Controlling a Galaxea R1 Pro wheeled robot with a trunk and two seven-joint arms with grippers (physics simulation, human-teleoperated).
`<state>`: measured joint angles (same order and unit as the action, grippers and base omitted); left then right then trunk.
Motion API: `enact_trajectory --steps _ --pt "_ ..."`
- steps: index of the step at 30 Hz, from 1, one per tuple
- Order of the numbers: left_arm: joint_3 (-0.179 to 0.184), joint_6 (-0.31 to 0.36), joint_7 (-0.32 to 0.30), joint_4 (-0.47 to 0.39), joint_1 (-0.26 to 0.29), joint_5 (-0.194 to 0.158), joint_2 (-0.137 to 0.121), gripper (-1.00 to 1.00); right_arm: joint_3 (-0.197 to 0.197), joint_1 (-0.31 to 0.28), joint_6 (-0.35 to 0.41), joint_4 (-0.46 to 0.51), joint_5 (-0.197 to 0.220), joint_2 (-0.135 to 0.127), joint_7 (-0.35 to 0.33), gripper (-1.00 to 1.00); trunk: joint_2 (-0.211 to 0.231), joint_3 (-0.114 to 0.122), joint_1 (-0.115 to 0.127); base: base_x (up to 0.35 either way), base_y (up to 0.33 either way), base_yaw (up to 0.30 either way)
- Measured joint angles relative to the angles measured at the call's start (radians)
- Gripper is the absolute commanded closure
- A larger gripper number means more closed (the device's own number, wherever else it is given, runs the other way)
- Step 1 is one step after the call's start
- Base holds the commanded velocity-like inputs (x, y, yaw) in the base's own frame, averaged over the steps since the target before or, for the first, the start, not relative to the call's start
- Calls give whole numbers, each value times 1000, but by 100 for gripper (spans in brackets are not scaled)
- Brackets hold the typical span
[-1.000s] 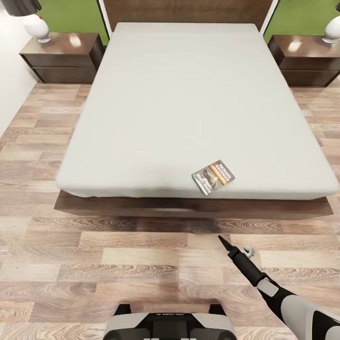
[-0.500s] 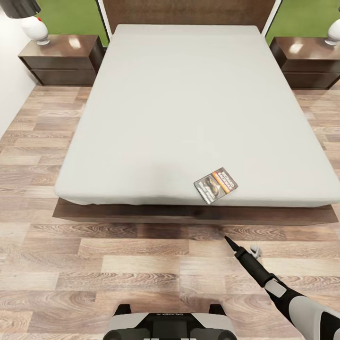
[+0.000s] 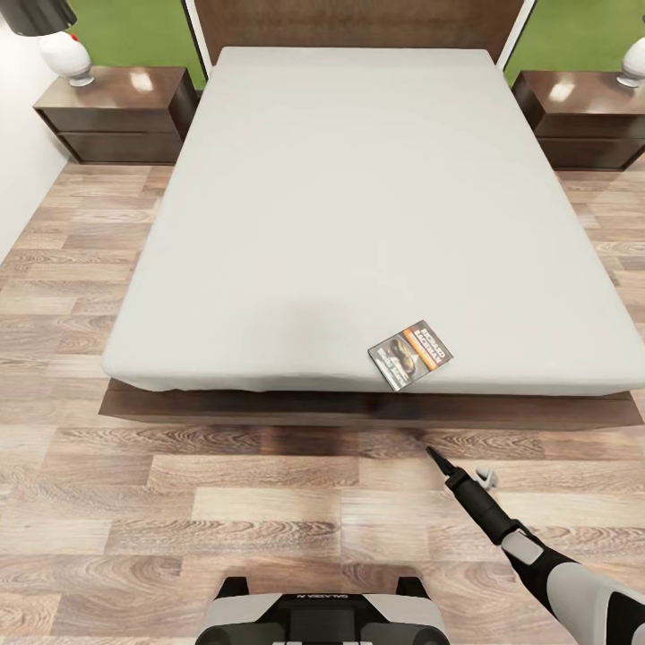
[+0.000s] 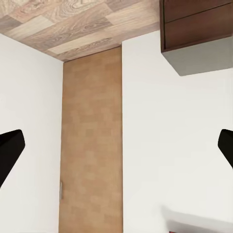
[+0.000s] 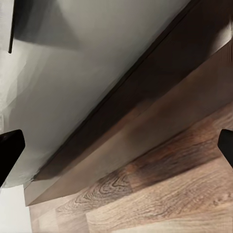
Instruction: In the bedroom, move the book from the bed onto either nightstand, and place the two sandals side by side next to the bed.
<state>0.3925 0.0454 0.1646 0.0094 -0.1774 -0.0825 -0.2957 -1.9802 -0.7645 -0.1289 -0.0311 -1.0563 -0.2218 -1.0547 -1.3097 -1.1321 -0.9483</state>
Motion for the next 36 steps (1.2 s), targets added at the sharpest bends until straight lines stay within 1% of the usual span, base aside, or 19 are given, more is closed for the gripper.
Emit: enact_trajectory --steps 5,9,26,29,36 --pt "2 0 0 0 0 0 3 -100 -27 0 0 -2 -2 -3 -2 -100 0 0 0 3 0 0" --pt "2 0 -1 0 0 1 4 -100 -33 0 0 -2 -3 -5 -3 -100 0 0 0 1 0 0" --pt "2 -2 -2 0 -1 1 6 -100 -38 2 -2 -4 -6 -1 -26 -100 0 0 0 13 23 0" --pt "2 -2 -2 0 -1 1 7 -100 -39 2 0 -4 -5 -4 -31 -100 0 0 0 9 17 0" --pt "3 -2 -1 -1 -2 1 8 -100 -40 2 10 0 -5 -14 -71 -100 0 0 0 33 50 0"
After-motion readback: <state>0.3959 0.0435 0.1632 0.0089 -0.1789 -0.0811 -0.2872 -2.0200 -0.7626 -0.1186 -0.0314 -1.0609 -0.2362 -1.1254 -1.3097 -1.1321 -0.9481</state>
